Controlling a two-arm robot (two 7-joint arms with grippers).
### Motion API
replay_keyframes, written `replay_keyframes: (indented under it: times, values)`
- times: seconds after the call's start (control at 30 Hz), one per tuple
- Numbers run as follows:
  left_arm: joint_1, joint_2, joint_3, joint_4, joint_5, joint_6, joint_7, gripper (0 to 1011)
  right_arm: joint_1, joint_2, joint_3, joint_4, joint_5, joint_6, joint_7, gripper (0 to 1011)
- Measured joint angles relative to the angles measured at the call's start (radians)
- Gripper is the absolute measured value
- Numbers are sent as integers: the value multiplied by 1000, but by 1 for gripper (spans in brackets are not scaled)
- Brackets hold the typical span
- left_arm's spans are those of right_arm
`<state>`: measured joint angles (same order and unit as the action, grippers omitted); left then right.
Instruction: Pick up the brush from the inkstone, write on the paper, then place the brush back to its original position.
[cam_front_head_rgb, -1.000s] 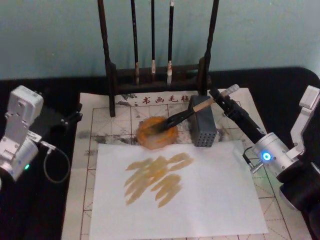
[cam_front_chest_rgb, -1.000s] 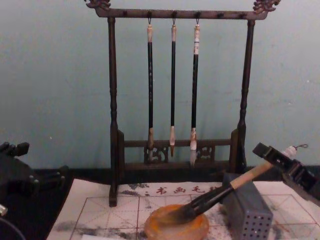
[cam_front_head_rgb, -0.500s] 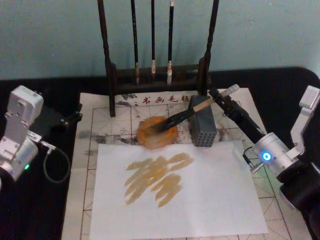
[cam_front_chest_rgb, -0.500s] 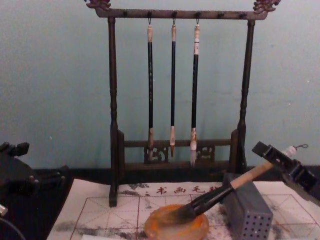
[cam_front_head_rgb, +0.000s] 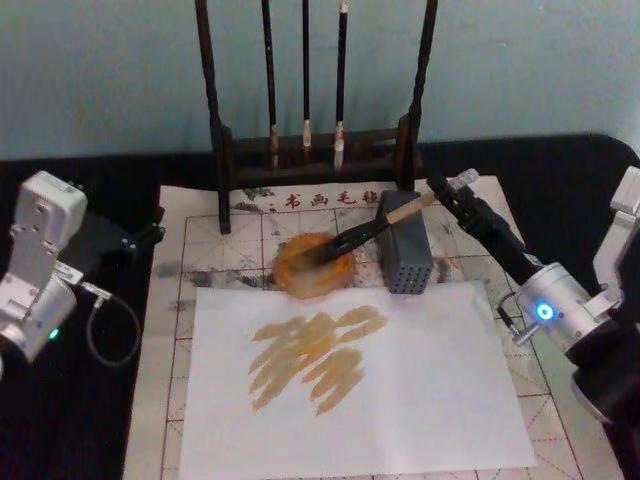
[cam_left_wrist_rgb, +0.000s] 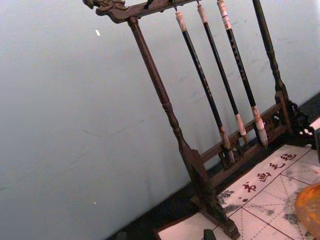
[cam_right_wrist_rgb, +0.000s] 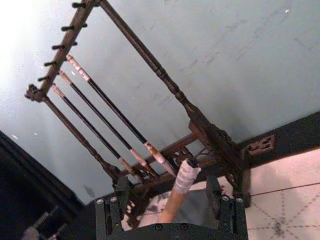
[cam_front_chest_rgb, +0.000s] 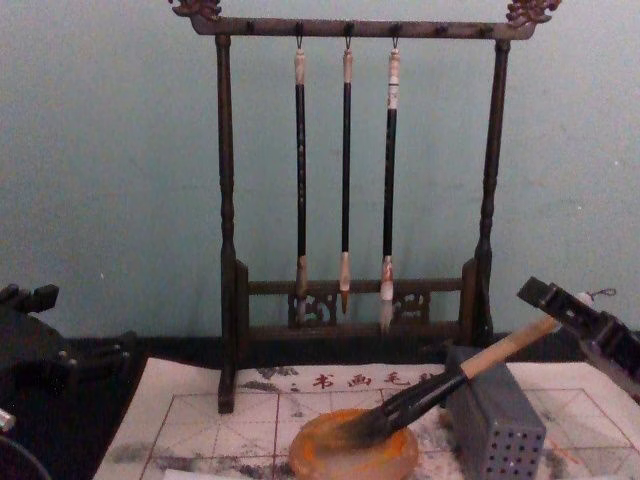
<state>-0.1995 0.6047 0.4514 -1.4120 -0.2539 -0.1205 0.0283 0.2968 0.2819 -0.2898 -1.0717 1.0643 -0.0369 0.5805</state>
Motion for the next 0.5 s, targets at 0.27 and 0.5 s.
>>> replay_keyframes:
  times: [0.27, 0.5]
  values:
    - [0, 0, 0, 0, 0, 0, 0, 1001, -60, 71, -12, -103, -80, -9, -75, 1000]
    - [0, 0, 0, 0, 0, 0, 0, 1001, -110, 133, -26, -179, -177, 5, -152, 1000]
